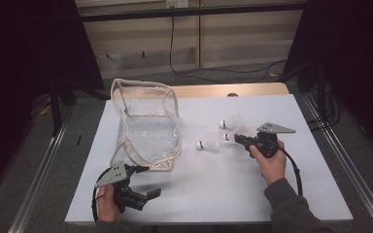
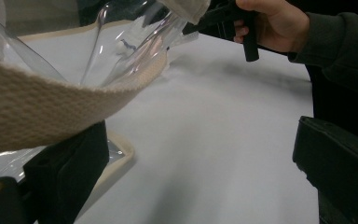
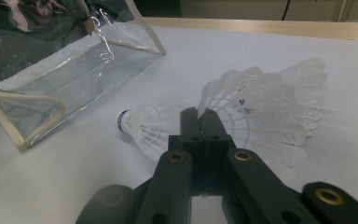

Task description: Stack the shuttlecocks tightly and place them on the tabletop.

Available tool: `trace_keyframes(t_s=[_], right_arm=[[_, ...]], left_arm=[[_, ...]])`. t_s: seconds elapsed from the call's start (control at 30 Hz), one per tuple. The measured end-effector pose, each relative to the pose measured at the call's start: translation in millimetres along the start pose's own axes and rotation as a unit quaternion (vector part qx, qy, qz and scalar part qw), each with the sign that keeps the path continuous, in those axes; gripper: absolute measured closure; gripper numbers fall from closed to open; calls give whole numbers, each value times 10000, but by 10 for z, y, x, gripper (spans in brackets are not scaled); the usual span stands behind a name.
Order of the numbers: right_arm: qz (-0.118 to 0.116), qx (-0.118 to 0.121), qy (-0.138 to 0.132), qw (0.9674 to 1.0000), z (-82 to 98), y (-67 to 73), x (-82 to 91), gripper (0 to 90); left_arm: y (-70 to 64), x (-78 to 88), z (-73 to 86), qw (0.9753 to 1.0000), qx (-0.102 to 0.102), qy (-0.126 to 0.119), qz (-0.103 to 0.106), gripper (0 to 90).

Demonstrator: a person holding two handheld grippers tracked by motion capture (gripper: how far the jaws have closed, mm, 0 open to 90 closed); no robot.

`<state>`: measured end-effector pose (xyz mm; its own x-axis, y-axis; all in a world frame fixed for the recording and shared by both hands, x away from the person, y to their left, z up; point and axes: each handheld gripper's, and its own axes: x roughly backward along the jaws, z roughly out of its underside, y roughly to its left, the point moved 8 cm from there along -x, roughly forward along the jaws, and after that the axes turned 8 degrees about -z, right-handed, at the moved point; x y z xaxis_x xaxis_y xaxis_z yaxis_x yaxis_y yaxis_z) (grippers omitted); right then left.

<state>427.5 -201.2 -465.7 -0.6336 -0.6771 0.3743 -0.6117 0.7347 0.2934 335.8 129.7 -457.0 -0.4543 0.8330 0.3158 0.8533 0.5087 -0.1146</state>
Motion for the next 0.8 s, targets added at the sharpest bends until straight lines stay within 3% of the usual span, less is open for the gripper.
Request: trace_keyframes(t_s=[0.8], right_arm=[[-224,-43,19,9997,42,90,-108,900]], left_arm=[[-5,-10,4,10000,-10,5,7,36]])
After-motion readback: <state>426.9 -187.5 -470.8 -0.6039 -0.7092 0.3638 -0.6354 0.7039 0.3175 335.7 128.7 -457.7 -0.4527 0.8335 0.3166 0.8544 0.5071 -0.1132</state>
